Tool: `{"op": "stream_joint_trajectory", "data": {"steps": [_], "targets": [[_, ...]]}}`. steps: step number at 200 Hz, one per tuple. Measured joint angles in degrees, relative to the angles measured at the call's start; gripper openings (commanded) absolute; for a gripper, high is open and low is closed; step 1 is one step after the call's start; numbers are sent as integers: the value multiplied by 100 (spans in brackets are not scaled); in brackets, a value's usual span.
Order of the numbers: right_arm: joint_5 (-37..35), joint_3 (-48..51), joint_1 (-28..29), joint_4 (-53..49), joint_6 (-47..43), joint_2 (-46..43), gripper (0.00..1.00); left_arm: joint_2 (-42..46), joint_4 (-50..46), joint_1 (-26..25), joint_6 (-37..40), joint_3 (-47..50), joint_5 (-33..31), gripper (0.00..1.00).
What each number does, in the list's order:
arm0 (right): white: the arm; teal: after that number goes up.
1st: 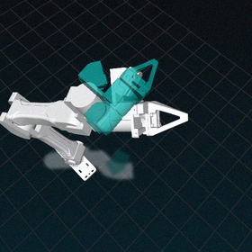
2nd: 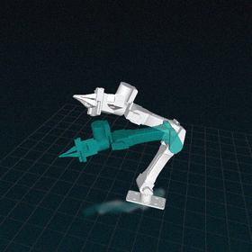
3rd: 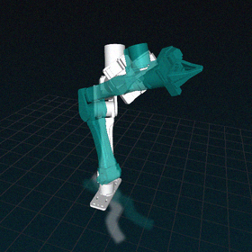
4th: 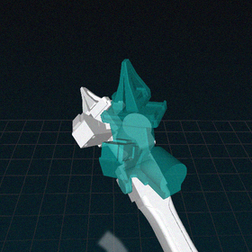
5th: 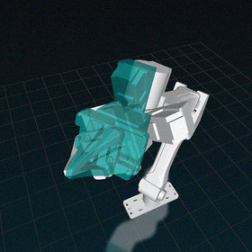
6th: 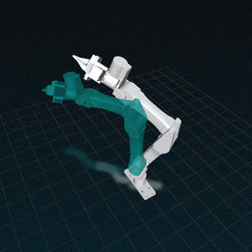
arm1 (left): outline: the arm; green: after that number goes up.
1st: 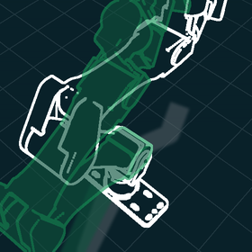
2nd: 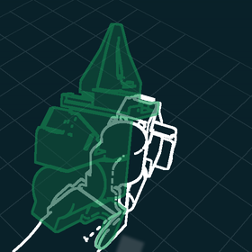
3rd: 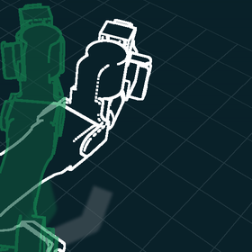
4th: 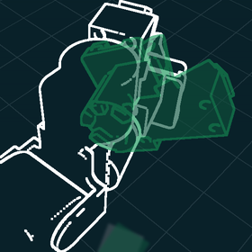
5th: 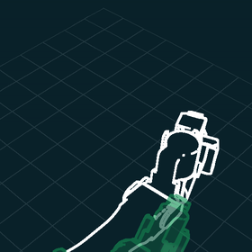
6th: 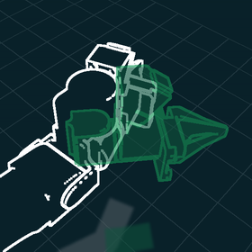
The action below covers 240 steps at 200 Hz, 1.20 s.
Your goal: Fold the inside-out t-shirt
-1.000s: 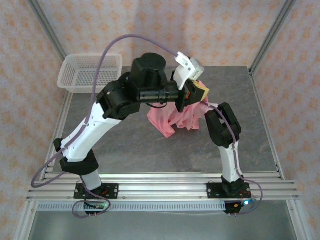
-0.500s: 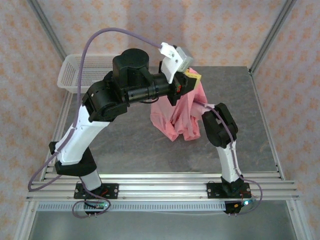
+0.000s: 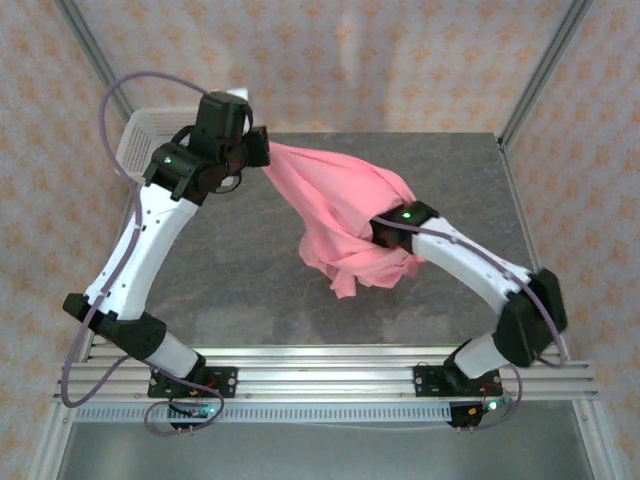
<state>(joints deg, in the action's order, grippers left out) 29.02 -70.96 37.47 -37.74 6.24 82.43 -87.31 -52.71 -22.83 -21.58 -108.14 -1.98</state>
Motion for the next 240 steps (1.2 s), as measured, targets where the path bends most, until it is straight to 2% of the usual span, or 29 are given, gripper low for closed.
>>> {"op": "stream_joint_trajectory", "data": {"steps": [31,62,104,130,137,142,155,159,172,193,220,240], "targets": [[282,-544,-2,-7,2,-437,0,350,317,608,-365,2000,122,0],[496,-1008,-170,260,258,-472,0,715,745,708,-748,3595,494,0],[669,-1331,-601,737,820,-481,0,1456,1460,721,-1222,5097,761,0],[765,-1349,-765,1106,1335,-481,0,2039,1836,767,-1432,5565,807,2],[815,-1349,-798,1215,1486,-481,0,2151,1904,815,-1467,5619,846,8],[863,-1349,-811,1311,1589,-481,0,2214,1937,852,-1478,5641,866,17],[999,-1349,-839,1563,1853,-479,0,2374,1937,938,-1506,5650,879,55],[1036,-1349,-852,1633,1926,-476,0,2428,1930,964,-1488,5648,883,64],[1147,-1349,-898,1803,2087,-472,0,2627,1904,1056,-1436,5619,968,80],[1174,-1349,-907,1851,2035,-452,0,2916,1891,1134,-1298,5235,1421,92],[1172,-1349,-684,1751,1591,-402,0,2732,1860,990,-1051,3751,2004,92],[1167,-1349,-527,1545,1375,-295,0,2170,1856,444,-671,2186,2413,92]]}}
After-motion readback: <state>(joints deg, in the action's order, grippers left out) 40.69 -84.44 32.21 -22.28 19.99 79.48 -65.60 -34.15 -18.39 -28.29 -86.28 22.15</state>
